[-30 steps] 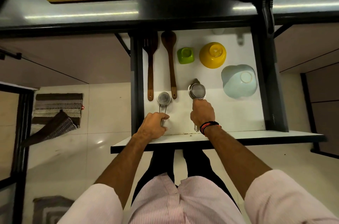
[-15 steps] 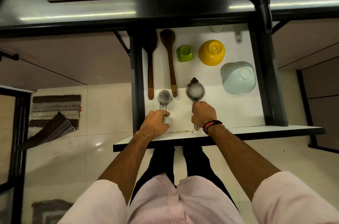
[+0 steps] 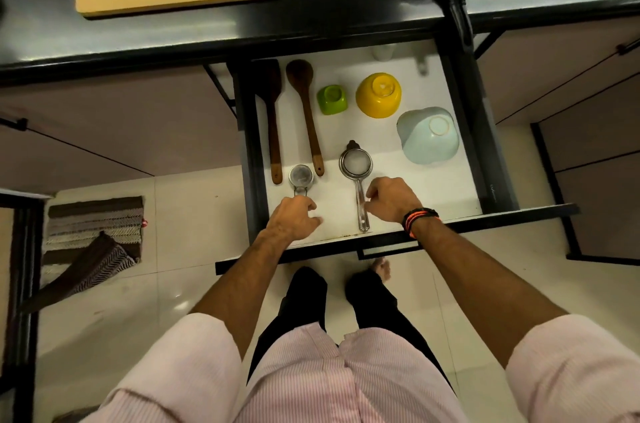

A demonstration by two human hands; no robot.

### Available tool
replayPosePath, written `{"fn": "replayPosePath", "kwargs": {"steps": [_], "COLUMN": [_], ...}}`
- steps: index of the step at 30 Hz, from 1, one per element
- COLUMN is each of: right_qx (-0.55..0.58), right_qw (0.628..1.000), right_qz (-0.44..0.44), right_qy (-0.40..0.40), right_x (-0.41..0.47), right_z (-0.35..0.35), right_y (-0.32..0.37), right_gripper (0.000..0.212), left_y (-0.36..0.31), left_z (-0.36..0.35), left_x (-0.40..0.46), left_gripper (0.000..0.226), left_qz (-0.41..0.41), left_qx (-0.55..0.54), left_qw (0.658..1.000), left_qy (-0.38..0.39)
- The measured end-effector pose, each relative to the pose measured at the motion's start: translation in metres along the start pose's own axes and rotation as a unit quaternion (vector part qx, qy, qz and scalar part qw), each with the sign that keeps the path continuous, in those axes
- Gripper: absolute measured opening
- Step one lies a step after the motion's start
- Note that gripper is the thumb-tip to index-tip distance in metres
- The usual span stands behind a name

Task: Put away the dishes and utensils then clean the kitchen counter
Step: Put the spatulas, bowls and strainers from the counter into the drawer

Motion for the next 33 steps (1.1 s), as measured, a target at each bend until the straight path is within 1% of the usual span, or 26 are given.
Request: {"fn": "replayPosePath", "kwargs": {"steps": [2, 5, 9, 11, 13, 16, 19, 20, 22, 23, 24, 27, 33], "right_qx": [-0.011, -0.020, -0.027, -0.028, -0.037, -0.094, -0.196, -0.221, -0.264, -0.282, -0.293, -0.300, -0.293], "right_qw": [1.000, 0.999, 0.998, 0.995, 0.991, 0.981, 0.961, 0.955, 0.947, 0.943, 0.939, 0.939, 0.947], "right_qz": [0.008, 0.018, 0.045, 0.068, 0.095, 0.125, 0.123, 0.121, 0.119, 0.118, 0.117, 0.114, 0.098], "right_qy": [-0.009, -0.023, -0.046, -0.065, -0.086, -0.112, -0.152, -0.156, -0.140, -0.134, -0.133, -0.122, -0.086], "right_x": [-0.009, -0.022, -0.044, -0.059, -0.075, -0.102, -0.128, -0.135, -0.141, -0.143, -0.145, -0.147, -0.146], "right_z": [0.008, 0.018, 0.026, 0.027, 0.026, 0.020, 0.007, 0.002, -0.009, -0.014, -0.017, -0.023, -0.026], "right_y": [-0.006, -0.020, -0.042, -0.052, -0.064, -0.082, -0.103, -0.110, -0.122, -0.127, -0.131, -0.137, -0.133], "right_gripper": [0.029, 0.029, 0.031, 0.035, 0.040, 0.046, 0.059, 0.067, 0.092, 0.105, 0.112, 0.121, 0.131], "left_y": [-0.005, -0.014, -0.030, -0.038, -0.046, -0.058, -0.071, -0.073, -0.071, -0.070, -0.070, -0.069, -0.071], "left_z": [0.002, 0.002, -0.007, -0.016, -0.028, -0.053, -0.081, -0.091, -0.109, -0.116, -0.121, -0.128, -0.123], "left_x": [-0.007, -0.023, -0.049, -0.061, -0.075, -0.094, -0.111, -0.115, -0.121, -0.124, -0.126, -0.128, -0.126], "left_gripper": [0.049, 0.049, 0.047, 0.045, 0.048, 0.053, 0.053, 0.062, 0.089, 0.099, 0.106, 0.115, 0.119], "left_qz": [-0.005, -0.010, -0.013, -0.010, -0.006, 0.016, 0.017, 0.025, 0.050, 0.062, 0.069, 0.081, 0.105], "left_qx": [0.001, -0.005, 0.014, 0.019, 0.032, 0.082, 0.169, 0.181, 0.199, 0.209, 0.213, 0.204, 0.201], "left_qw": [1.000, 0.999, 0.997, 0.993, 0.987, 0.975, 0.951, 0.949, 0.952, 0.952, 0.953, 0.960, 0.965], "left_qy": [-0.018, -0.046, -0.080, -0.113, -0.158, -0.205, -0.260, -0.256, -0.226, -0.214, -0.204, -0.172, -0.132]}}
Point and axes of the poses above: each hand's wrist, its own x-axis towards the middle knuckle, its own z-axis out of the back of the hand, y = z × x, the point moved 3 cm from there along x, towards the middle knuckle, and after that the axes turned 10 degrees about y, right-handed, at the moved point
